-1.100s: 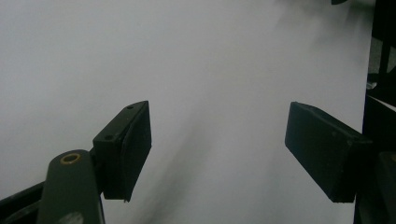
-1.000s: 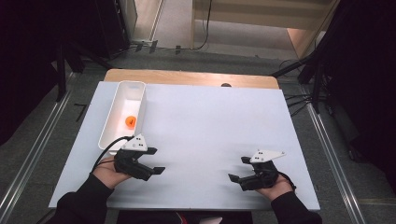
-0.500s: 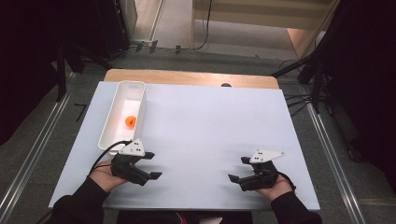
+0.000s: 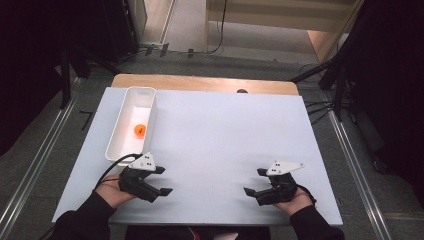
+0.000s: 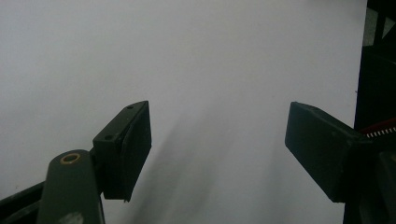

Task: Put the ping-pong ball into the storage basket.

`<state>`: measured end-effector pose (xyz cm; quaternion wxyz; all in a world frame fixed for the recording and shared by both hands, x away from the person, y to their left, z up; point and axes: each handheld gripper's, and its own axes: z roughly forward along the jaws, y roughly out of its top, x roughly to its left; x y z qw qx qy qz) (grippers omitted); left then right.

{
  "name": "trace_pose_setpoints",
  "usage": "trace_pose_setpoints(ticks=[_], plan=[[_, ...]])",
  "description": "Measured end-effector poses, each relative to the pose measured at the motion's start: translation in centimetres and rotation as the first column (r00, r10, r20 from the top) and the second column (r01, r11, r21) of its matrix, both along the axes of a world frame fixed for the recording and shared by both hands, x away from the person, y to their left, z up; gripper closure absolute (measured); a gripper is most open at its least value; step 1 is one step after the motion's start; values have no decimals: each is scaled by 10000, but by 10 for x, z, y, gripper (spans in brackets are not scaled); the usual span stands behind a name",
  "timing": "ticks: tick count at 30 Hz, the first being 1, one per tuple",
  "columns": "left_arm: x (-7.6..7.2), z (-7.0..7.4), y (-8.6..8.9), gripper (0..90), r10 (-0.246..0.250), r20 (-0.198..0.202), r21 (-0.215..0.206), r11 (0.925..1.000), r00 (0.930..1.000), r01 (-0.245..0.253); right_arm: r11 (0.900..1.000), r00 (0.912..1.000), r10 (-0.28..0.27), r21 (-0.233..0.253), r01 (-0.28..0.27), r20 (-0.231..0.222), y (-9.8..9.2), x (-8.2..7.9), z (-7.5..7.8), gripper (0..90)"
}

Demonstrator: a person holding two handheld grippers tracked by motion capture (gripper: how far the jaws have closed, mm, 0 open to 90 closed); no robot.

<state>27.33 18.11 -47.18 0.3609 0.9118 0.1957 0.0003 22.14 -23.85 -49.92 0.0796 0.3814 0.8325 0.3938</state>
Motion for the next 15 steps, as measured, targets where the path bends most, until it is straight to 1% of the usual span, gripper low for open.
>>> trace_pose_setpoints(ticks=[11,15], plan=[[1,-1,0,236,2,-48,134,9999,10000,-1,10000,10000,39,-7,-39,11,0,0,0,133],[1,-2,0,236,-4,-60,152,9999,10000,5,10000,10000,-18,-20,18,-68,1,0,0,133]])
